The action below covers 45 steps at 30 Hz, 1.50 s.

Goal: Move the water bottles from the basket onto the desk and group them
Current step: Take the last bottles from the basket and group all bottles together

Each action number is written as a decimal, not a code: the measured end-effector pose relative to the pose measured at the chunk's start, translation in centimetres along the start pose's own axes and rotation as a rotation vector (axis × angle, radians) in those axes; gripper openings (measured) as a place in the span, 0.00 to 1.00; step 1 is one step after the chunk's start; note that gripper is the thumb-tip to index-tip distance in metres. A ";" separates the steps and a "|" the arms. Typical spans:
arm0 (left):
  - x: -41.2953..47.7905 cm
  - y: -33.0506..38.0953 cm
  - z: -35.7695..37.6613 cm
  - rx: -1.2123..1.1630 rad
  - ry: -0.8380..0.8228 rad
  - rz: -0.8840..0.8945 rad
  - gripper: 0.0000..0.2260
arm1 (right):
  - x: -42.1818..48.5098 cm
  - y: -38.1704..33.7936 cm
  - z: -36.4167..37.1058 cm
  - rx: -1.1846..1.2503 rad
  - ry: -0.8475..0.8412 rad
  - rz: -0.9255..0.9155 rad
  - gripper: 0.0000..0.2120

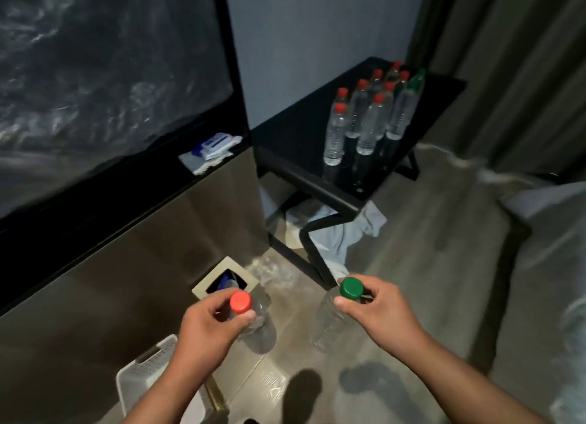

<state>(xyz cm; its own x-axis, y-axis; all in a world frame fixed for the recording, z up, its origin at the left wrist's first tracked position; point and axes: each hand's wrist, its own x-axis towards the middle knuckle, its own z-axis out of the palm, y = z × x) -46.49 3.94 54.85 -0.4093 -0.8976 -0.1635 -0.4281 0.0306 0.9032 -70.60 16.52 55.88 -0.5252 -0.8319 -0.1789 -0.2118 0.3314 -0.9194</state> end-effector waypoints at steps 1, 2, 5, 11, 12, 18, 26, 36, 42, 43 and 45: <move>-0.1 1.1 1.7 0.000 -0.009 0.016 0.13 | -0.6 0.7 -1.7 0.015 0.030 0.008 0.06; -0.3 2.0 3.5 0.000 -0.012 0.042 0.13 | -1.2 1.5 -3.5 0.019 0.057 0.015 0.05; -0.6 4.8 8.8 0.004 -0.049 0.116 0.15 | -2.9 3.5 -8.5 0.037 0.117 0.016 0.06; -0.4 9.1 17.9 0.020 -0.205 0.209 0.24 | -4.1 6.7 -16.6 0.004 0.180 -0.021 0.08; 0.0 9.7 19.1 0.032 -0.231 0.228 0.24 | -4.0 7.2 -17.6 -0.001 0.184 -0.017 0.06; 3.8 12.5 26.1 0.119 -0.365 0.314 0.15 | -1.4 10.0 -22.9 0.004 0.246 0.029 0.04; 13.3 13.9 35.9 0.115 -0.494 0.248 0.07 | 5.8 13.4 -30.4 -0.054 0.263 0.190 0.16; 23.7 22.0 47.3 0.155 -0.596 0.252 0.09 | 14.9 14.8 -42.1 -0.034 0.446 0.208 0.19; 26.0 25.5 53.3 0.086 -0.433 0.197 0.14 | 20.6 17.2 -48.6 -0.023 0.373 0.177 0.11; 26.1 25.9 54.2 0.081 -0.396 0.169 0.15 | 21.6 17.8 -49.7 -0.047 0.348 0.170 0.13; 26.1 26.9 56.0 0.077 -0.336 0.119 0.14 | 23.8 18.9 -52.1 -0.070 0.290 0.149 0.16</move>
<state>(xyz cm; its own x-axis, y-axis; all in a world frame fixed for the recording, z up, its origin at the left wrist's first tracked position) -113.83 5.95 52.66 -0.6960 -0.6918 -0.1921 -0.4158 0.1702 0.8934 -130.05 26.22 52.50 -0.7652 -0.6141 -0.1933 -0.1660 0.4783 -0.8624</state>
